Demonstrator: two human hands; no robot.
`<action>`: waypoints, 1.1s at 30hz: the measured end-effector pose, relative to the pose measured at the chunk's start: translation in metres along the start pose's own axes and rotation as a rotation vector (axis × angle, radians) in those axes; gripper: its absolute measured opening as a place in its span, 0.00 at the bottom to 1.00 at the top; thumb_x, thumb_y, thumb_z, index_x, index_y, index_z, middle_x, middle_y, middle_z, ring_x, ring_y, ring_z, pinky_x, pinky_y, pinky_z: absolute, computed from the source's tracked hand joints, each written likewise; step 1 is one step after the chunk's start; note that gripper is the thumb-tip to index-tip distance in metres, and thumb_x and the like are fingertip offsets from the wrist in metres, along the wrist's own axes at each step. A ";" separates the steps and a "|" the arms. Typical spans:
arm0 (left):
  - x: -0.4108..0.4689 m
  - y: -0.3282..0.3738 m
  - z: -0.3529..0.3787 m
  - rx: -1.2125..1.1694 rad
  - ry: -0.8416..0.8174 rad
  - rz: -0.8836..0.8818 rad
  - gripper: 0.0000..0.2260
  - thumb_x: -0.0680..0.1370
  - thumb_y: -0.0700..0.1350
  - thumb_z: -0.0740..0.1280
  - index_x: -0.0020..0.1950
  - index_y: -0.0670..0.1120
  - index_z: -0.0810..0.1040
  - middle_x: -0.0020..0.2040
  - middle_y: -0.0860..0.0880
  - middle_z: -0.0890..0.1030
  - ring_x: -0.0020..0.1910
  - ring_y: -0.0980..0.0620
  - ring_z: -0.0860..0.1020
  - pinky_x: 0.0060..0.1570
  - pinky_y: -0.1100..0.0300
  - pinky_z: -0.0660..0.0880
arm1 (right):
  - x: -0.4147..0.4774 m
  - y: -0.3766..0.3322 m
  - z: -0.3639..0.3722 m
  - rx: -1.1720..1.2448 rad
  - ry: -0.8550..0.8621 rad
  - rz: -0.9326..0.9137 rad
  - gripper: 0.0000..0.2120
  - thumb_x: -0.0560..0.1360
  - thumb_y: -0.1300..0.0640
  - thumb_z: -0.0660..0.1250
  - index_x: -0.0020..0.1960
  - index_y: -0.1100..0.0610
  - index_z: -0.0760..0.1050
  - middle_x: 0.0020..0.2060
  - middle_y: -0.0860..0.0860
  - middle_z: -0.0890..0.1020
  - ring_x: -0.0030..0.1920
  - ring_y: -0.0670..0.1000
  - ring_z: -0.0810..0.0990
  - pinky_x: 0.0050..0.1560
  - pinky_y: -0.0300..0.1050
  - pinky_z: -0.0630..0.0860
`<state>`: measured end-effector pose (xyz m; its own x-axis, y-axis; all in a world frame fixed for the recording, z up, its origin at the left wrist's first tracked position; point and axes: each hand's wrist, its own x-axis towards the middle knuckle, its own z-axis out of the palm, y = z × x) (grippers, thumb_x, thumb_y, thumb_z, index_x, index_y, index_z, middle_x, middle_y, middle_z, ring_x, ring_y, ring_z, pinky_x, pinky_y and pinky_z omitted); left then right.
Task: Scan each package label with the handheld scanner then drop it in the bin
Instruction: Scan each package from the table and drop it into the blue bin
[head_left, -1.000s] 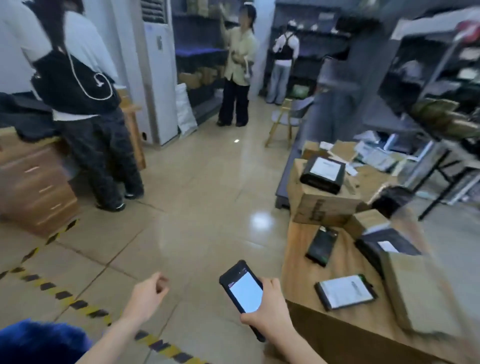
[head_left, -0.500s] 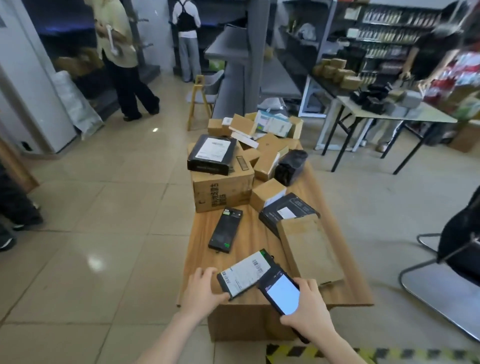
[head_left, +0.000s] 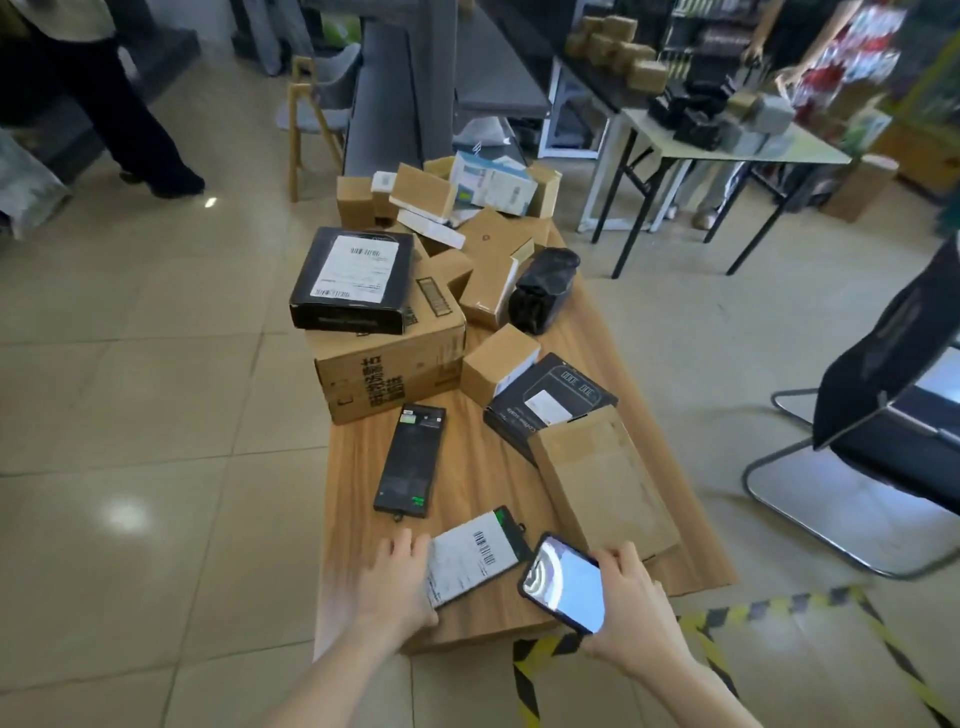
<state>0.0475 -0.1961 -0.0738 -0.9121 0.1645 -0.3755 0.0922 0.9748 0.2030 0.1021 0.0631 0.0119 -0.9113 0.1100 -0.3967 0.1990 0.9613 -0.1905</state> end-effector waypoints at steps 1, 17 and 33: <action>0.002 -0.011 -0.006 0.017 0.024 0.048 0.36 0.63 0.55 0.75 0.67 0.52 0.62 0.63 0.53 0.64 0.62 0.48 0.65 0.48 0.54 0.75 | 0.003 -0.005 -0.003 -0.040 0.006 -0.033 0.43 0.58 0.41 0.74 0.68 0.49 0.60 0.58 0.47 0.64 0.57 0.49 0.69 0.52 0.42 0.71; -0.009 -0.131 -0.084 0.084 0.181 0.334 0.34 0.69 0.51 0.73 0.72 0.51 0.63 0.65 0.54 0.66 0.65 0.54 0.62 0.47 0.62 0.76 | 0.016 -0.100 -0.015 -0.374 0.075 -0.264 0.39 0.67 0.47 0.75 0.72 0.49 0.59 0.71 0.51 0.61 0.65 0.51 0.67 0.63 0.45 0.69; -0.236 -0.236 -0.010 -0.306 0.427 -0.433 0.35 0.62 0.59 0.68 0.68 0.56 0.68 0.55 0.55 0.70 0.52 0.53 0.71 0.43 0.58 0.72 | -0.039 -0.222 0.034 -0.124 -0.002 -0.605 0.37 0.57 0.36 0.73 0.59 0.48 0.62 0.55 0.47 0.65 0.50 0.46 0.72 0.47 0.39 0.76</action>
<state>0.2374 -0.4662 -0.0242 -0.9247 -0.3662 -0.1039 -0.3769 0.8425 0.3849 0.1060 -0.1630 0.0395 -0.8486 -0.4647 -0.2528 -0.3968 0.8752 -0.2769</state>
